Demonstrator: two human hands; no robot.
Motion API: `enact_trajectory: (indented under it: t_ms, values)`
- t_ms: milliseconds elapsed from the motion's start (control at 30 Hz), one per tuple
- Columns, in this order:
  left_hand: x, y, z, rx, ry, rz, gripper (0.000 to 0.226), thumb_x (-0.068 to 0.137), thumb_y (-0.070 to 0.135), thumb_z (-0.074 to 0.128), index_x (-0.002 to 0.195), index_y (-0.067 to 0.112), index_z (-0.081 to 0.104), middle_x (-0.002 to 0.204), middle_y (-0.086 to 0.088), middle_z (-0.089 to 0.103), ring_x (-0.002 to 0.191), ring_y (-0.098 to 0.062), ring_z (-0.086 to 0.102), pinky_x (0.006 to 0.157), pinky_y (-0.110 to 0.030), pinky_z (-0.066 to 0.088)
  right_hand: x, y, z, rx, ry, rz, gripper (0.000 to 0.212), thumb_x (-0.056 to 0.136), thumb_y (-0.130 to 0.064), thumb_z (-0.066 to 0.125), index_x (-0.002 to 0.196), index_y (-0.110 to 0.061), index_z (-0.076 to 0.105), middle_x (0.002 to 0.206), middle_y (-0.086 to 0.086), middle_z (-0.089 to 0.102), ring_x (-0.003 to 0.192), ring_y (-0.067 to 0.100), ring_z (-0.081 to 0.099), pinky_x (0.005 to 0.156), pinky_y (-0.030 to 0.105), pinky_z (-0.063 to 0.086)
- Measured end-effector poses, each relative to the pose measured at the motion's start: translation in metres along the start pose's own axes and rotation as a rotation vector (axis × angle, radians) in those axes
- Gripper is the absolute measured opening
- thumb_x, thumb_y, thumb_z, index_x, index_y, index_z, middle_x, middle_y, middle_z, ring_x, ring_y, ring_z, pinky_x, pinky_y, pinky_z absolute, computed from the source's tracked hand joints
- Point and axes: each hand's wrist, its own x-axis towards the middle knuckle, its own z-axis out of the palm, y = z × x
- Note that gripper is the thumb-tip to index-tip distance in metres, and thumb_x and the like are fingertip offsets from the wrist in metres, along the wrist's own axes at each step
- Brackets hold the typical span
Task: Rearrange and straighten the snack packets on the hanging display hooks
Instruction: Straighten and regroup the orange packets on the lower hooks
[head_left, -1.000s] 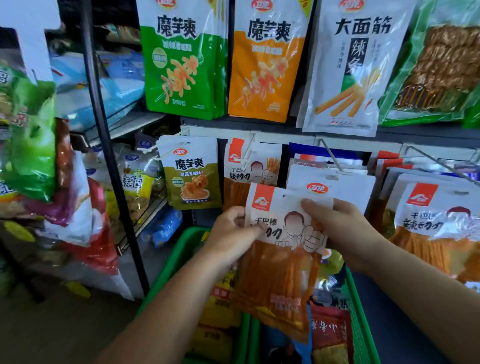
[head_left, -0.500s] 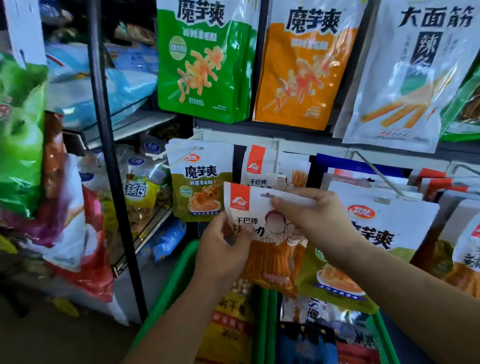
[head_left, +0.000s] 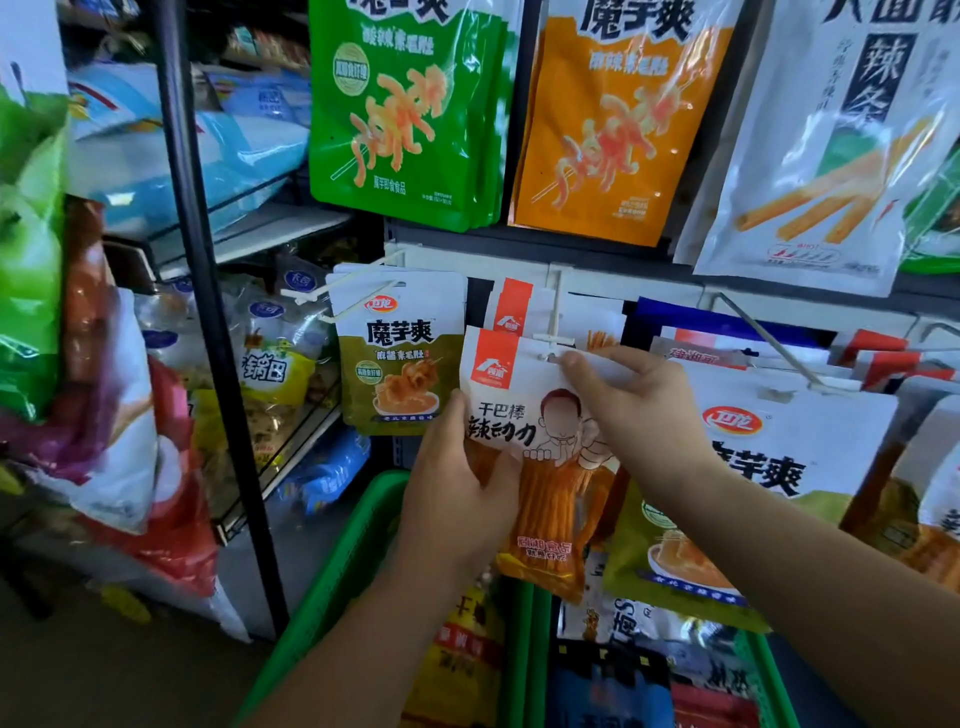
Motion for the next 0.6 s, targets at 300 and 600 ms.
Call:
enact_trajectory:
  t_ms: [300,600]
  values:
    - [0.007,-0.012,-0.001,0.015,0.007,-0.104,0.062,0.095,0.031,0.068,0.151,0.027,0.043,0.147,0.007,0.053,0.136,-0.013,0.051,0.11,-0.034,0.044,-0.052,-0.008,-0.02,-0.594,0.121,-0.872,0.014,0.095,-0.019,0.069,0.103,-0.009,0.074,0.098,0.005,0.069,0.093,0.025,0.064,0.075,0.038,0.053]
    - [0.001,-0.03,-0.016,0.026,-0.148,-0.144,0.048,0.1,0.016,0.061,0.146,0.027,0.05,0.128,0.015,0.054,0.126,-0.007,0.052,0.108,-0.031,0.044,0.003,0.037,0.015,-1.076,-0.26,-0.608,0.046,0.094,-0.033,0.06,0.137,-0.018,0.065,0.136,0.007,0.063,0.124,0.033,0.061,0.086,0.049,0.06]
